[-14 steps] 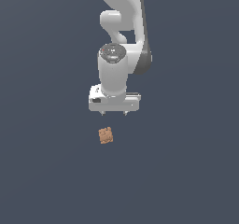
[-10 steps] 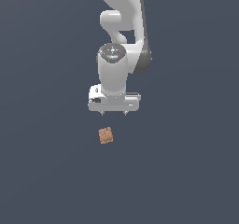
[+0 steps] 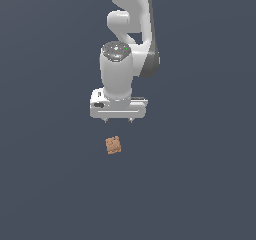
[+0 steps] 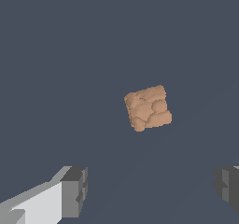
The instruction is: Pick up the object and move it to a goal position.
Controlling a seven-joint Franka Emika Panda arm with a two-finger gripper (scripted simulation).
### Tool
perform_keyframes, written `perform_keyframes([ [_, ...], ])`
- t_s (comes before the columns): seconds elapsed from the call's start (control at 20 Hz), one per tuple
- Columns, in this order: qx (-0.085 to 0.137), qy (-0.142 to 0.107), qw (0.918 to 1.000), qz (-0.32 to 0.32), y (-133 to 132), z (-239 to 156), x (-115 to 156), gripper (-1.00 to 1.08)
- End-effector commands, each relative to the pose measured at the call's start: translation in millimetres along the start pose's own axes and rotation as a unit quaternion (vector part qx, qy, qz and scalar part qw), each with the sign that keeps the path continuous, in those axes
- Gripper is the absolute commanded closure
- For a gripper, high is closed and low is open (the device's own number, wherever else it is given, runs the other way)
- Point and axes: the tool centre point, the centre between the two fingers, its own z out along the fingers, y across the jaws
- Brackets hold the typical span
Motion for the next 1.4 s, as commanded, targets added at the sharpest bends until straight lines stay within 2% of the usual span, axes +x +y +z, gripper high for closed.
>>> perform_keyframes([
  [0.0, 0.0, -0.001, 1.0, -0.002, -0.1, 1.2, 0.3, -0.92],
  [0.5, 0.004, -0.004, 0.9992, -0.041, 8.8, 25.3, 15.2, -0.92],
  [0.95, 0.015, -0.007, 0.9947, -0.101, 23.3, 67.5, 35.4, -0.92],
  [1.35, 0.02, -0.007, 0.9923, -0.122, 28.6, 83.3, 41.4, -0.92],
])
